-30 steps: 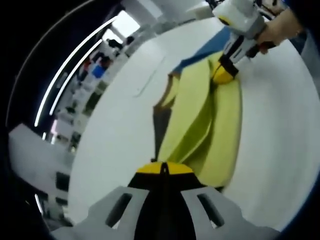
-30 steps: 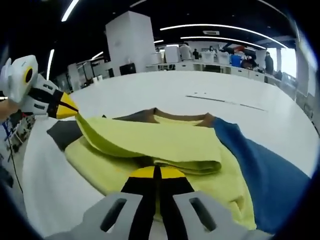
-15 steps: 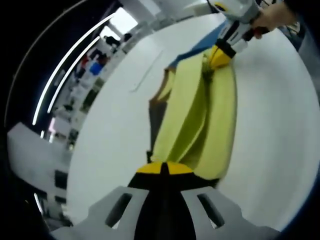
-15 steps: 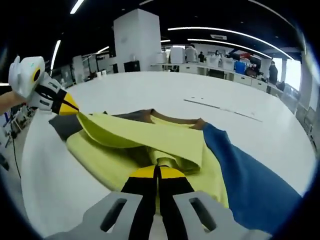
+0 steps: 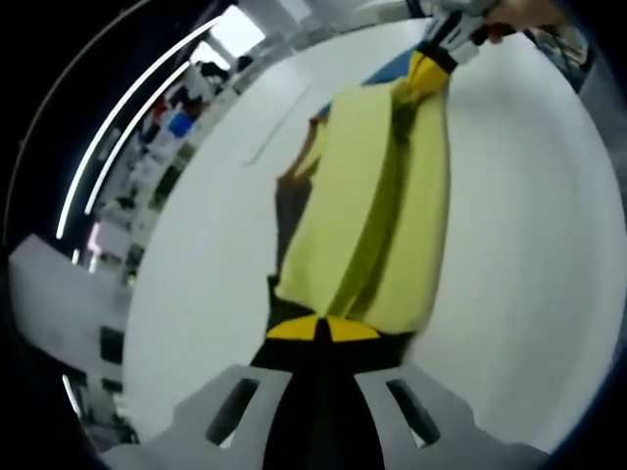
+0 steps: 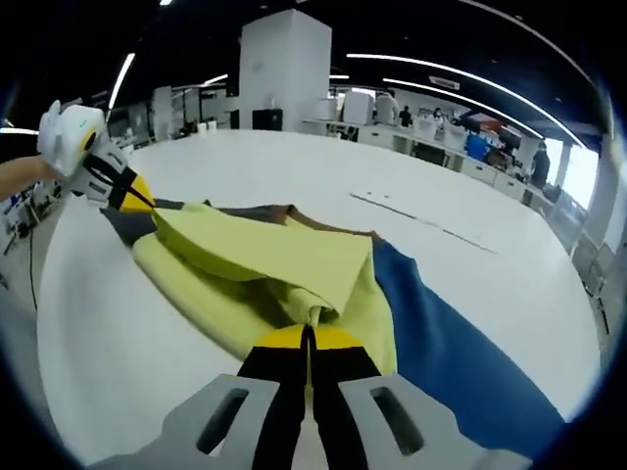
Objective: Fold the garment on the visible template until the final outline fits inside the template.
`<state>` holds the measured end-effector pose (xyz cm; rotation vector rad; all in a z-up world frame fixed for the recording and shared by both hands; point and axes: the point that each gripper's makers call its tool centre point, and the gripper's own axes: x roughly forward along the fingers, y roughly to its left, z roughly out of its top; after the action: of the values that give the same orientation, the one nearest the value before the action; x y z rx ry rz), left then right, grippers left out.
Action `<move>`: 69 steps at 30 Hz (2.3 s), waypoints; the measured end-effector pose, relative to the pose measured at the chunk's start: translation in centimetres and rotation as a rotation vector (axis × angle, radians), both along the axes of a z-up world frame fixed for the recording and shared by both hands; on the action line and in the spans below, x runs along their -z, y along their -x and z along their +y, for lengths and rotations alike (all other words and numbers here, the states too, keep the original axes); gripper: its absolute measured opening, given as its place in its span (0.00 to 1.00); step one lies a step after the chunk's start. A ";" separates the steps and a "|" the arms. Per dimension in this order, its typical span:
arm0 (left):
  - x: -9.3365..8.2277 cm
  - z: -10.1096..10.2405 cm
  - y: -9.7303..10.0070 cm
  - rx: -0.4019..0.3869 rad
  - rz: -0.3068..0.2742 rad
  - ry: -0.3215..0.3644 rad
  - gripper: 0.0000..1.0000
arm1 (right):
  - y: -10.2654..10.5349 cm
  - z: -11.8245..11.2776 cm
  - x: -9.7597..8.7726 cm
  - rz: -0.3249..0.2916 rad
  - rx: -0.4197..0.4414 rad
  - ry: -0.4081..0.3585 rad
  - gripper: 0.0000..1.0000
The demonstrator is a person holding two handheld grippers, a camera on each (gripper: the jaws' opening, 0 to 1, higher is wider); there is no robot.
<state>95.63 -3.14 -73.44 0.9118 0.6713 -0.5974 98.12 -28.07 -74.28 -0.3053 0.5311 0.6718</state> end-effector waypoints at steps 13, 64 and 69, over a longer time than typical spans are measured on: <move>-0.4 0.9 1.5 -0.011 0.010 -0.007 0.00 | 0.2 -3.6 -0.2 0.010 0.061 -0.005 0.01; 1.4 -0.7 -0.1 -0.001 0.009 0.045 0.00 | 0.2 -3.9 -0.9 0.014 0.060 -0.032 0.01; 1.0 -0.4 0.1 -0.011 0.007 0.051 0.00 | 0.3 -4.3 -1.3 0.008 0.061 -0.029 0.01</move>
<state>95.49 -3.59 -74.46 0.8585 0.6642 -0.6060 97.81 -32.36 -73.02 -0.2584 0.5355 0.6218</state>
